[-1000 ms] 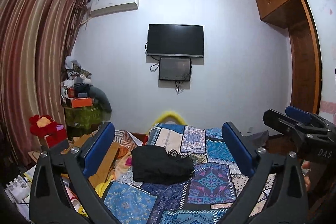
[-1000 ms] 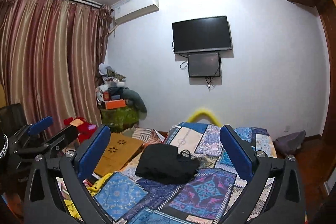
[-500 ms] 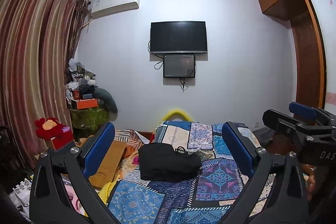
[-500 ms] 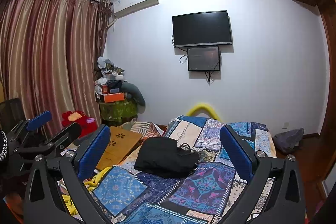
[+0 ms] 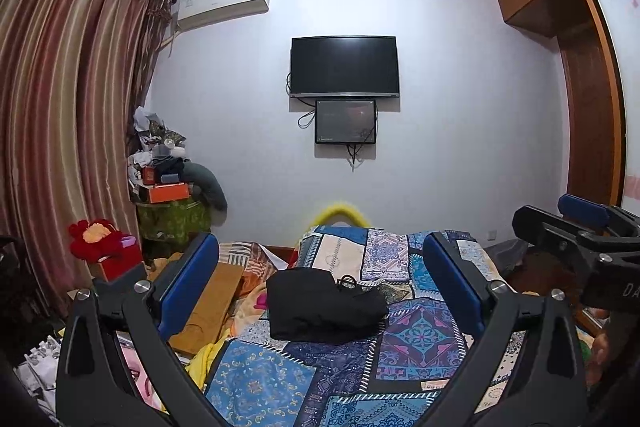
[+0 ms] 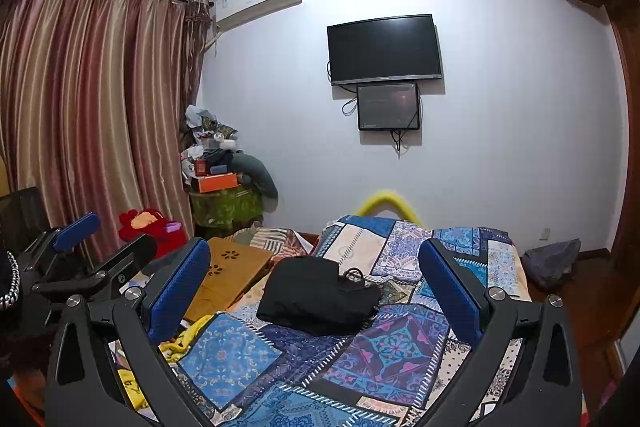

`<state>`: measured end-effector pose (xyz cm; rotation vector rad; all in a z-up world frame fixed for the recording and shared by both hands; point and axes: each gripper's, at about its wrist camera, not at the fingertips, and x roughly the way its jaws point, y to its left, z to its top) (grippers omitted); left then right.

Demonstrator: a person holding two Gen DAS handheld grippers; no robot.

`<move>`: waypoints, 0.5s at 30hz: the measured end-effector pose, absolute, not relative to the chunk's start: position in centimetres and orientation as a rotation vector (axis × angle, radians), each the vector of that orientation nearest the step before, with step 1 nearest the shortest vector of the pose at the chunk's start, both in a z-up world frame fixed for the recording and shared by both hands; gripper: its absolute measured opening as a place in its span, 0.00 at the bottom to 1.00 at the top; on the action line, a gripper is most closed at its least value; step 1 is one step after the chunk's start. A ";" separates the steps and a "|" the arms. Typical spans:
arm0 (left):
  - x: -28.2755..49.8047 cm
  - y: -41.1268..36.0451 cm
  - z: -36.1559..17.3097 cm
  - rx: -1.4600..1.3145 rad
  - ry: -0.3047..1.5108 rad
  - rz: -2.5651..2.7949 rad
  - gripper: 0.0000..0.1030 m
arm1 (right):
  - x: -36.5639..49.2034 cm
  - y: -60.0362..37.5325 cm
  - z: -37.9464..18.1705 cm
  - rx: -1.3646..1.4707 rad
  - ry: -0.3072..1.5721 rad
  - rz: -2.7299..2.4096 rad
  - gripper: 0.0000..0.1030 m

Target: Fold large clothes

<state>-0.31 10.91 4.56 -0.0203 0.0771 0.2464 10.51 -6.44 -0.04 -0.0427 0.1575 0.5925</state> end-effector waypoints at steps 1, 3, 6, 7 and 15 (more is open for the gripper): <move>-0.2 11.0 4.7 -0.022 0.078 0.246 0.99 | 10.5 -6.5 0.0 -0.042 0.158 0.592 1.00; -0.2 11.1 4.6 -0.025 0.081 0.249 0.99 | 10.4 -6.6 0.1 -0.039 0.158 0.592 1.00; -0.1 11.2 4.5 -0.025 0.082 0.254 0.99 | 10.5 -6.7 0.0 -0.036 0.162 0.595 1.00; -0.1 11.2 4.5 -0.026 0.083 0.255 0.99 | 10.5 -6.6 0.0 -0.036 0.163 0.595 1.00; 0.4 11.3 4.2 -0.028 0.099 0.238 0.99 | 10.6 -6.7 0.0 -0.032 0.168 0.593 1.00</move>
